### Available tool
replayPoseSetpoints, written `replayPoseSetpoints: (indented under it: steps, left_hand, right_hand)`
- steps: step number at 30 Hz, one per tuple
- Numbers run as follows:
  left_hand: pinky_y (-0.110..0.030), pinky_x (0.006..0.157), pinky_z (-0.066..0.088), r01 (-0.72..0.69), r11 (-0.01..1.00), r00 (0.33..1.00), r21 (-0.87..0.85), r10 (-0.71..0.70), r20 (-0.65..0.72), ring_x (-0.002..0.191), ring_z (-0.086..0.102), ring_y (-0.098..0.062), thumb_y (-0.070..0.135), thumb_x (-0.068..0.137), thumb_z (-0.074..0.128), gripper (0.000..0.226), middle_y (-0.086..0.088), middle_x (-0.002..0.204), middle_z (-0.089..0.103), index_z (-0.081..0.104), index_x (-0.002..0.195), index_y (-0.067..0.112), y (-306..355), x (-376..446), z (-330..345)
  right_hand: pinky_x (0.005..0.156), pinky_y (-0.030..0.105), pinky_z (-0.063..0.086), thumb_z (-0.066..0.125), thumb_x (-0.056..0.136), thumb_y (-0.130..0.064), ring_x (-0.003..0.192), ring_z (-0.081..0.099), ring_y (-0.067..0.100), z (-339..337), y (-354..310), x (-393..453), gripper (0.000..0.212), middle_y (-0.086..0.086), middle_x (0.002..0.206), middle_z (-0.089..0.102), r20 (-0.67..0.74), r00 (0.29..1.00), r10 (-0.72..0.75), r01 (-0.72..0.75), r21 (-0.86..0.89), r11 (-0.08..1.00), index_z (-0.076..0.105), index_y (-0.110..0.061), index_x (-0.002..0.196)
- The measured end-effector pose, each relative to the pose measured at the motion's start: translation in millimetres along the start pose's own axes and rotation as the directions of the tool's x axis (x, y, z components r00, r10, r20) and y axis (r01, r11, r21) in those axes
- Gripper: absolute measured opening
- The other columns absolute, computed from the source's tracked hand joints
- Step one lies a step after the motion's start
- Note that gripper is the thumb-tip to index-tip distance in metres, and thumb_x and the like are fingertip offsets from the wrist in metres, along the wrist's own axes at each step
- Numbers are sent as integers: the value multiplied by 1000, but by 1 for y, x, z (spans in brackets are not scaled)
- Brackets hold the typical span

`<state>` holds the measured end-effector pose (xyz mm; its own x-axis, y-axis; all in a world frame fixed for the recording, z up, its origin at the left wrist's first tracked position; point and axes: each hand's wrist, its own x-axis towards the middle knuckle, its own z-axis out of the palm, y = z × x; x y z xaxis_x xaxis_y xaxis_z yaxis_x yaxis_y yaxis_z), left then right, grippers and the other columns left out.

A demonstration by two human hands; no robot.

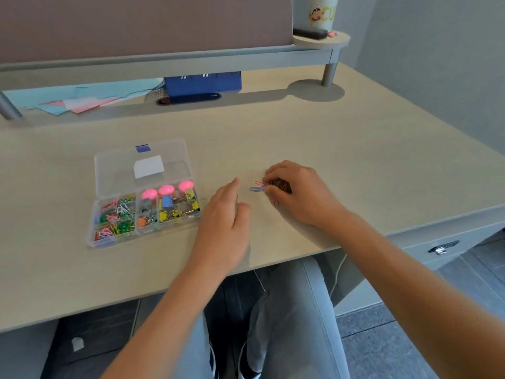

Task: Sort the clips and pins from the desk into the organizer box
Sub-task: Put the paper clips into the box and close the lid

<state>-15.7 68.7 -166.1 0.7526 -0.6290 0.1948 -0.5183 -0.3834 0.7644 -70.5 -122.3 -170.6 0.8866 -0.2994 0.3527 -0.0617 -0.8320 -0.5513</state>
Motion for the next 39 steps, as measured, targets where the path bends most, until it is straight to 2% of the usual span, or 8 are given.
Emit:
replayPoseSetpoints:
  steps: [3, 6, 9, 18, 22, 29, 35, 39]
  left_hand:
    - [-32, 111, 31, -59, 983, 998, 173, 59, 5, 134, 41, -19, 29, 101, 44, 50, -2, 146, 48, 42, 148, 12, 0, 10, 7]
    - [-41, 91, 42, -115, 830, 992, 546, 128, 15, 112, 48, -28, 60, 94, 38, 62, -5, 117, 54, 56, 127, 11, 1, 27, 16]
    - [-41, 76, 40, -89, 686, 992, 722, 129, 0, 99, 48, -29, 80, 84, 23, 80, -5, 102, 49, 60, 105, 11, 7, 44, 26]
    - [-37, 65, 33, -276, 644, 959, 714, 234, 160, 98, 55, -29, 90, 79, 24, 83, -5, 111, 48, 51, 113, 20, 34, 76, 65]
    - [-36, 60, 31, -498, 533, 859, 684, 414, 302, 86, 60, -32, 73, 92, 32, 57, -5, 101, 56, 45, 105, 20, 37, 96, 70]
    - [-40, 56, 36, -693, 402, 701, 599, 569, 429, 78, 62, -41, 36, 106, 33, 29, -10, 95, 64, 49, 99, 13, 42, 118, 81]
    - [-43, 60, 43, -620, 630, 782, 468, 550, 295, 76, 58, -45, 35, 105, 40, 29, -20, 86, 64, 45, 87, 12, 36, 130, 83]
    - [-45, 64, 44, -441, 880, 897, 176, 435, 78, 65, 50, -40, 26, 101, 49, 33, -14, 63, 57, 45, 71, 12, 33, 135, 74]
  right_hand:
    - [88, 23, 48, 66, 94, -18, 97, 64, 10, -5, 2, -10, 16, -5, 108, 68, -44, 999, -6, 7, 16, 1000, 74, -16, 108]
    - [84, 9, 46, 59, 100, -22, 101, 62, 1, -16, 6, -18, 20, -9, 112, 69, -174, 971, 162, -139, 139, 981, 72, -20, 115]
    - [83, 20, 57, 51, 103, -22, 98, 69, 5, -27, 18, -26, 22, -6, 108, 70, -269, 872, 408, -296, 375, 879, 71, -18, 110]
    - [65, 13, 52, 50, 103, -24, 89, 73, 12, -40, 25, -32, 22, -4, 102, 73, -301, 775, 556, -369, 499, 785, 71, -16, 104]
    - [60, 12, 49, 50, 101, -24, 84, 72, 12, -45, 26, -34, 22, -7, 95, 73, -329, 730, 599, -381, 533, 756, 71, -17, 100]
    - [81, 44, 58, 54, 95, -24, 82, 69, 18, -45, 31, -34, 20, -6, 83, 72, -380, 668, 640, -359, 590, 724, 72, -18, 88]
    - [86, 42, 56, 52, 97, -23, 90, 68, 17, -45, 29, -35, 20, -8, 92, 72, -415, 636, 651, -386, 559, 734, 71, -20, 99]
    - [91, 27, 44, 47, 102, -30, 116, 60, 15, -40, 23, -36, 36, -1, 130, 64, -383, 729, 567, -484, 298, 823, 59, -16, 133]
